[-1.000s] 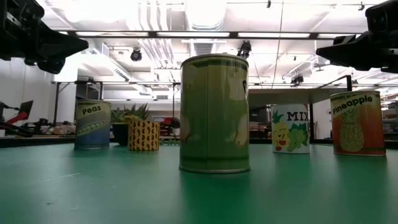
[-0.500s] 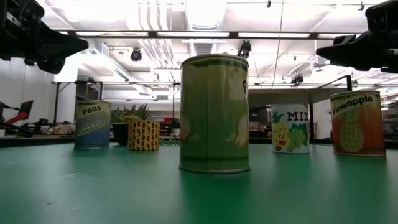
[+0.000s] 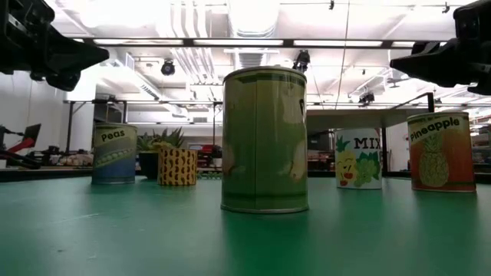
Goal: Pick and place cans onto a shelf
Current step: Put the canned black beans on the shelf
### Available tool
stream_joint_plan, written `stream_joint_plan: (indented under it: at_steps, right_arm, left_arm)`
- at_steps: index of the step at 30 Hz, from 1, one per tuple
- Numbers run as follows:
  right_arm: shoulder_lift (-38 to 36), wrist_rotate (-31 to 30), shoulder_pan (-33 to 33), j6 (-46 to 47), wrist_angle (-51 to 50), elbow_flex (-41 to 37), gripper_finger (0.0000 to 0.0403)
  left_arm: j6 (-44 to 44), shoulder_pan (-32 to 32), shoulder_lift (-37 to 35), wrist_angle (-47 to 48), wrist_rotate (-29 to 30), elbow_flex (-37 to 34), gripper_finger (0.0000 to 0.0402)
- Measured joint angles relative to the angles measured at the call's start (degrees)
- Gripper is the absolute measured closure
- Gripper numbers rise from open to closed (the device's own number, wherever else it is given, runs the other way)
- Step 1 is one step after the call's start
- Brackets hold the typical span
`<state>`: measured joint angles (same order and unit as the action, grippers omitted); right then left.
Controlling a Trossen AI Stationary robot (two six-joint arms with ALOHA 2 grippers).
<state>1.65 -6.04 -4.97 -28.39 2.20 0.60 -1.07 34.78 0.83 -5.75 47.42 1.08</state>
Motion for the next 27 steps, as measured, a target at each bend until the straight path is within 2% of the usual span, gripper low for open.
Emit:
stream_joint_plan:
  at_steps: [4,6,9,11,13,18,20,23,27]
  right_arm:
    - [0.0,-3.1,0.1,-2.5,5.4,0.0,0.039]
    - [0.0,-3.1,0.1,-0.5,7.9,0.0,0.039]
    - [0.0,-3.1,0.1,5.7,9.9,0.0,0.039]
    - [0.0,-3.1,0.1,6.4,12.6,0.0,0.039]
    - [0.0,-3.5,0.1,3.2,14.8,0.0,0.039]
    - [0.0,-3.5,0.1,-1.2,16.6,0.0,0.039]
    - [0.0,-3.5,0.1,-1.2,17.0,0.0,0.039]
    - [0.0,-3.5,0.1,-0.9,18.1,0.0,0.039]
    - [0.0,-2.6,0.1,4.9,18.3,0.0,0.039]
  left_arm:
    - [4.0,0.0,0.0,-8.3,0.0,0.0,0.0402]
    - [6.4,0.0,0.0,-14.4,0.0,0.0,0.0402]
    - [5.4,0.0,0.2,-22.1,-0.2,0.0,0.0402]
    - [2.6,0.0,0.5,-27.4,-1.8,0.0,0.0402]
    - [-1.6,0.0,1.0,-30.7,-6.6,0.0,0.0402]
    - [-10.3,0.0,3.4,-36.9,-26.2,0.0,0.0402]
    - [-11.9,0.0,5.2,-40.7,-31.8,0.0,0.0402]
    - [-13.7,0.0,9.2,-46.7,-37.1,0.0,0.0402]
    - [-16.1,0.0,16.7,-55.4,-37.9,0.0,0.0402]
